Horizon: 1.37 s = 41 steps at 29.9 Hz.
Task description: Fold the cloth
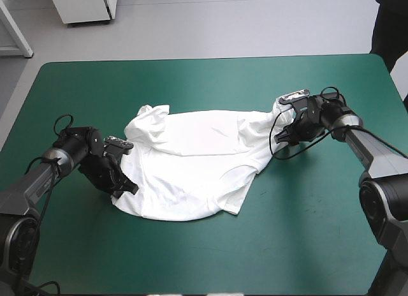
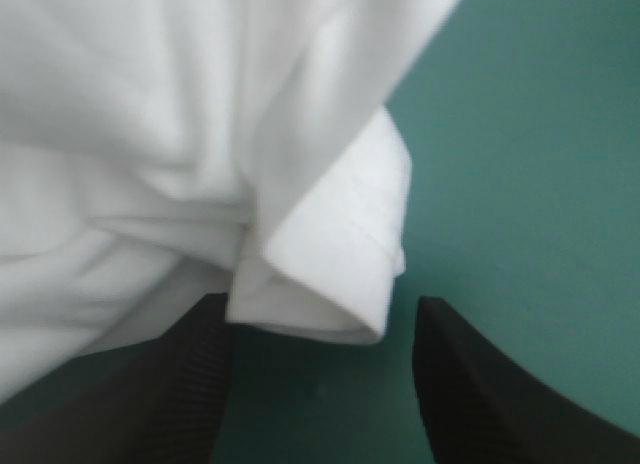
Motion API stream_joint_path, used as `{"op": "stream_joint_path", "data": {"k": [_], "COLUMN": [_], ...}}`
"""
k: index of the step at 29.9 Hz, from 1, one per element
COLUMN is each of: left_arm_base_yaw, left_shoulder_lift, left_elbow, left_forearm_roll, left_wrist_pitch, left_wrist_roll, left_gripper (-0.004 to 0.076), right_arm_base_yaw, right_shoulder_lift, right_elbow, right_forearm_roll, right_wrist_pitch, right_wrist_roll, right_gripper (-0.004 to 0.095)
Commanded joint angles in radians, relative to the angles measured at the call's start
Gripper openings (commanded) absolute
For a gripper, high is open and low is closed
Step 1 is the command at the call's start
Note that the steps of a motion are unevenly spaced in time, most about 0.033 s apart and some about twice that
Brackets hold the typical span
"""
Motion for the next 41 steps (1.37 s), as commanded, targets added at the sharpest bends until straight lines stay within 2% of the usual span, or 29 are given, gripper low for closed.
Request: {"op": "stream_joint_path", "data": {"k": [1,8,16,20,27,32,37,41], "left_arm_base_yaw": [-0.009,-0.009,-0.009,-0.009,-0.009,-0.009,-0.009,-0.009], "left_shoulder_lift": [-0.015,-0.015,-0.015,-0.015,-0.015,-0.035,-0.107,-0.199], "left_elbow": [-0.011,-0.011,-0.011,-0.011,-0.013,-0.062,-0.197,-0.314], "left_forearm_roll": [-0.07,-0.07,-0.07,-0.07,-0.07,-0.07,-0.068,-0.066], "left_wrist_pitch": [-0.018,-0.005,0.012,0.012,0.008,0.031,0.159,0.215], "left_wrist_roll": [0.004,0.005,0.023,0.025,0.025,0.025,0.027,0.027], "left_gripper": [-0.0022,-0.0022,-0.0022,-0.0022,-0.0022,-0.0022,-0.0022,-0.0022], "right_arm_base_yaw": [-0.036,-0.067,-0.065,-0.065,-0.065,-0.065,-0.065,-0.065], "right_shoulder_lift": [-0.028,0.013,0.086,0.096,0.098,0.086,0.016,-0.097], "right_elbow": [-0.033,-0.054,-0.108,-0.11,-0.11,-0.115,-0.18,-0.255], "right_forearm_roll": [0.022,0.105,0.254,0.254,0.301,0.31,0.311,0.314], "right_wrist_pitch": [-0.045,-0.064,-0.053,-0.051,-0.043,0.021,0.117,0.155], "right_wrist_roll": [-0.01,-0.066,-0.139,-0.139,-0.197,-0.197,-0.185,-0.15], "right_gripper": [0.0515,0.0514,0.0511,0.0398,-0.001,-0.0017,-0.0016,-0.0017]}}
